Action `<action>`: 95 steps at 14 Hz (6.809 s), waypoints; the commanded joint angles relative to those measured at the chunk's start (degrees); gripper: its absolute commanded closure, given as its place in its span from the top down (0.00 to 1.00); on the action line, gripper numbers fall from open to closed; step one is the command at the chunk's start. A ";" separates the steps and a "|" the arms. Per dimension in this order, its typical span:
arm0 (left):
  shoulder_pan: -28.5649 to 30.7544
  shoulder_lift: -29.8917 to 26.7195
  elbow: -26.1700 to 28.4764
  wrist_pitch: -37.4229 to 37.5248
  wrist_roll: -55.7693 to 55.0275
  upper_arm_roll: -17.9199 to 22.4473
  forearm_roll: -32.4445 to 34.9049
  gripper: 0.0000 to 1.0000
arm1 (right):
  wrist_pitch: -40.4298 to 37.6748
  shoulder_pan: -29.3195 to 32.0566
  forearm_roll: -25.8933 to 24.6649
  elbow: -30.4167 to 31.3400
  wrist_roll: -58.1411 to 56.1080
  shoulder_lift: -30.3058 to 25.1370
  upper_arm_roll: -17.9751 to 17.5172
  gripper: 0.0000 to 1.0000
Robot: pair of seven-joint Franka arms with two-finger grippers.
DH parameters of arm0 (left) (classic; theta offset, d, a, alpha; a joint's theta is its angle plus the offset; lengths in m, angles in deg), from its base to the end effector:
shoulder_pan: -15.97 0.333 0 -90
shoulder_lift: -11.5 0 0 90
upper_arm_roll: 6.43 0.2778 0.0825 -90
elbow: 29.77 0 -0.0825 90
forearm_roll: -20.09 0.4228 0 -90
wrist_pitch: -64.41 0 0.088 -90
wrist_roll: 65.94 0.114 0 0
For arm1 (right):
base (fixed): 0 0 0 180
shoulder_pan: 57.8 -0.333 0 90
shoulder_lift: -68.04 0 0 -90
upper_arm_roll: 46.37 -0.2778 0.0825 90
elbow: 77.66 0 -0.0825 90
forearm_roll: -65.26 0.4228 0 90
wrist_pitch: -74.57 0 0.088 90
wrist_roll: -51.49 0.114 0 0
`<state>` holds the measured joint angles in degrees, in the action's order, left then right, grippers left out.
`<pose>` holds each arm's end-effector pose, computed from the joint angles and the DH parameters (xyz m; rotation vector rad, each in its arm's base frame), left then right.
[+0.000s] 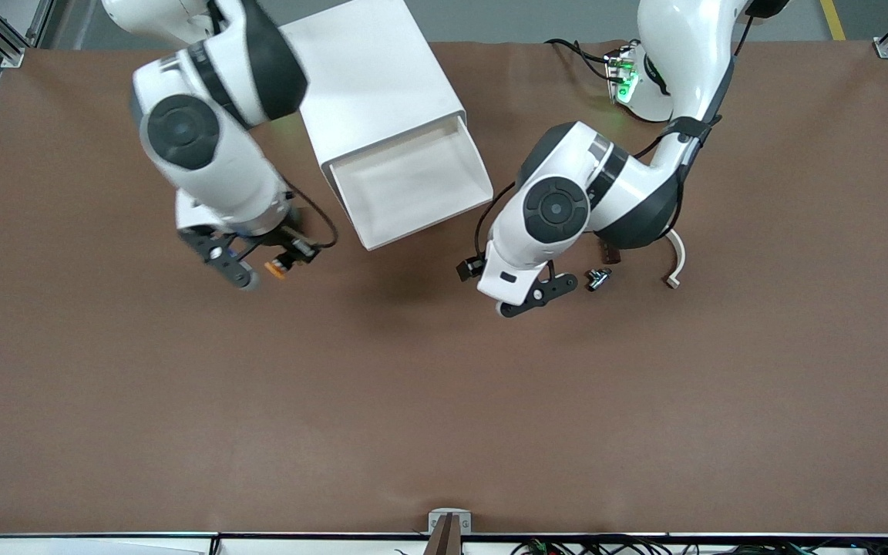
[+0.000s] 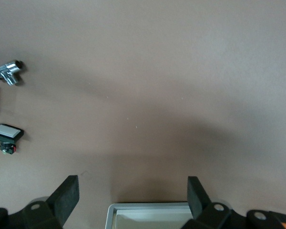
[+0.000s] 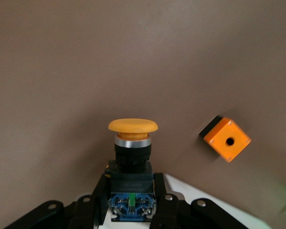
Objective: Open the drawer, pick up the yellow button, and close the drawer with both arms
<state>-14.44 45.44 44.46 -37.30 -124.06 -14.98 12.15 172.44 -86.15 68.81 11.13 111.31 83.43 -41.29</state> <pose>0.5685 -0.4515 0.3464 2.9976 0.5930 -0.3592 0.6005 0.2699 0.4331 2.9319 -0.9844 -0.1645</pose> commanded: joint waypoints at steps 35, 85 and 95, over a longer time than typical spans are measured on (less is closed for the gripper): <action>-16.34 1.13 3.73 -4.11 -15.79 -0.33 -6.38 1.00 | 35.73 40.13 3.48 10.79 -75.73 19.33 -1.39 1.00; 21.60 -24.52 7.58 22.34 27.68 0.38 -4.01 1.00 | -18.68 29.14 -1.53 -4.16 -60.88 -14.42 -1.12 1.00; 27.07 -36.57 20.43 17.61 56.35 8.19 2.93 1.00 | -16.04 29.32 -1.61 -0.02 -61.06 -18.02 -1.12 1.00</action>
<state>12.61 11.91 61.38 -16.98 -72.74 -9.16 14.24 155.16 -57.40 66.39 8.17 49.84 68.11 -41.96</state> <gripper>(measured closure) 0.000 0.000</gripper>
